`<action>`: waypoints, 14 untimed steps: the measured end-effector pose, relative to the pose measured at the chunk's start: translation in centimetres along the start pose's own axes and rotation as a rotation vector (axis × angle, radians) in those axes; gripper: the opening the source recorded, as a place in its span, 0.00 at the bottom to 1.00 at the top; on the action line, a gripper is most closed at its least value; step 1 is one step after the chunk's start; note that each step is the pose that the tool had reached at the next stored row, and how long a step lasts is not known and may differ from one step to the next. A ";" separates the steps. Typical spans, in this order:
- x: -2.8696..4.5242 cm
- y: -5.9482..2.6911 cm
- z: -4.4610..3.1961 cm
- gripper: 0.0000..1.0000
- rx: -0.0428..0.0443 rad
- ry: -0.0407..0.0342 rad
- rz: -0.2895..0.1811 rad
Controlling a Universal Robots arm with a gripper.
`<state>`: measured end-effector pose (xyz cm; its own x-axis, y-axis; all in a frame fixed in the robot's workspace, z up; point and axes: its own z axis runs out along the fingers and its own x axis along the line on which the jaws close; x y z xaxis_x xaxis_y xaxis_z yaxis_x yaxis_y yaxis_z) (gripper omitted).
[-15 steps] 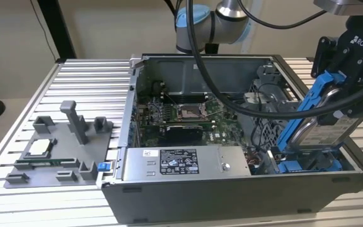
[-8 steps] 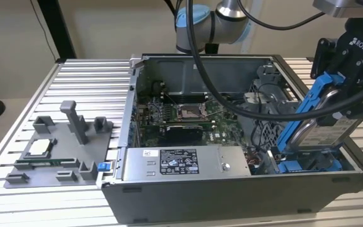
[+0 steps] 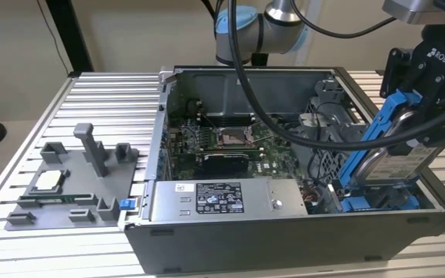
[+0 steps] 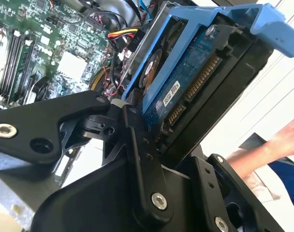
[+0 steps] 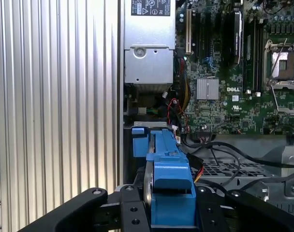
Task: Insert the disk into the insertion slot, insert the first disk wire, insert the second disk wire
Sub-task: 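Insert the disk into the insertion slot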
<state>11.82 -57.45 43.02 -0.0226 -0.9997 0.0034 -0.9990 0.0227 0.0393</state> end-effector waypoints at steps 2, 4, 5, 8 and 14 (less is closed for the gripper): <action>0.00 0.00 0.03 0.00 0.0000 0.0000 0.000; 0.00 0.00 0.07 0.00 0.0000 0.0000 0.000; 0.00 0.00 0.10 0.00 0.0000 -0.0001 0.000; 0.00 -0.01 0.18 0.00 0.0000 -0.0002 0.000; 0.00 -0.01 0.34 0.00 0.0000 -0.0003 0.000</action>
<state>11.82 -57.45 42.69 -0.0226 -0.9997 0.0030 -0.9990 0.0227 0.0393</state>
